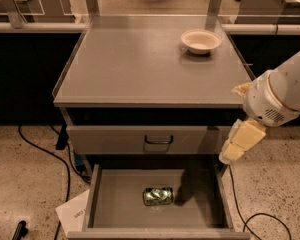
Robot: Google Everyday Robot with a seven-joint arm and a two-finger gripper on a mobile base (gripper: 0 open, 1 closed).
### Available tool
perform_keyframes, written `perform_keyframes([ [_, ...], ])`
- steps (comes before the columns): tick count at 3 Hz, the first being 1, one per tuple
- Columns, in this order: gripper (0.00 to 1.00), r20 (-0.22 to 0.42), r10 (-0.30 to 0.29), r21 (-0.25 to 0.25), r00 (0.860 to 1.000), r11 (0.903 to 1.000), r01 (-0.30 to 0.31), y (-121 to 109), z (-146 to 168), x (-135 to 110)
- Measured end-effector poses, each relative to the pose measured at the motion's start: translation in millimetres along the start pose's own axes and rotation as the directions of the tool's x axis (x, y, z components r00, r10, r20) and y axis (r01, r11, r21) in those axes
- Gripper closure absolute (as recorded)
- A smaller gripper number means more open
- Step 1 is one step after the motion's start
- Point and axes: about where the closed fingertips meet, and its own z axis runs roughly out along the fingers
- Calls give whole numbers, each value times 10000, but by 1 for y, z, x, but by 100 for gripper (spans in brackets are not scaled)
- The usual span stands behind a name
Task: Pick green can from middle drawer and place on counter
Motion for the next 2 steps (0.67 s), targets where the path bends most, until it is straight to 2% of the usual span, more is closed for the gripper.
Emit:
perform_keyframes([
  [2, 0, 967, 961, -734, 9907, 9933, -892, 33, 93, 15],
])
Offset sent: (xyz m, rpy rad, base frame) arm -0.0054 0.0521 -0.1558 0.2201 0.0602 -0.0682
